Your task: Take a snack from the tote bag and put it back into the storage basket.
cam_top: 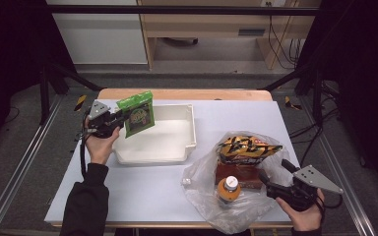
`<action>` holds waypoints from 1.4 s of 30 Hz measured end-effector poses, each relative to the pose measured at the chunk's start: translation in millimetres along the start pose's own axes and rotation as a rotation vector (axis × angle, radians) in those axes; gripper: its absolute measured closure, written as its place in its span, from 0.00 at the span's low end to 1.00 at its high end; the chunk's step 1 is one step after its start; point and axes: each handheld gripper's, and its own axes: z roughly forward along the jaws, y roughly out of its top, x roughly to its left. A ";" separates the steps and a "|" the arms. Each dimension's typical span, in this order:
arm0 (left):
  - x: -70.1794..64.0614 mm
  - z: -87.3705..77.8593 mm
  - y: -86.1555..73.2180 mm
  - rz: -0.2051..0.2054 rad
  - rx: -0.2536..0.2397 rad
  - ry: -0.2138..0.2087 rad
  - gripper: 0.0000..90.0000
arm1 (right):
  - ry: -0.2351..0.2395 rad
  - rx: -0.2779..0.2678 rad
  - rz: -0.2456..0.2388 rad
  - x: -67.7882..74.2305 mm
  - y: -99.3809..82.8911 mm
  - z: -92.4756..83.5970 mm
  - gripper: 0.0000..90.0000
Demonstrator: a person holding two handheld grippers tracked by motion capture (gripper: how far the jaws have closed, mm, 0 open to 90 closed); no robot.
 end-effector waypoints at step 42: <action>5.3 28.3 -10.3 -0.091 0.038 0.066 0.84 | 0.009 0.012 0.003 -2.0 -4.0 3.1 0.14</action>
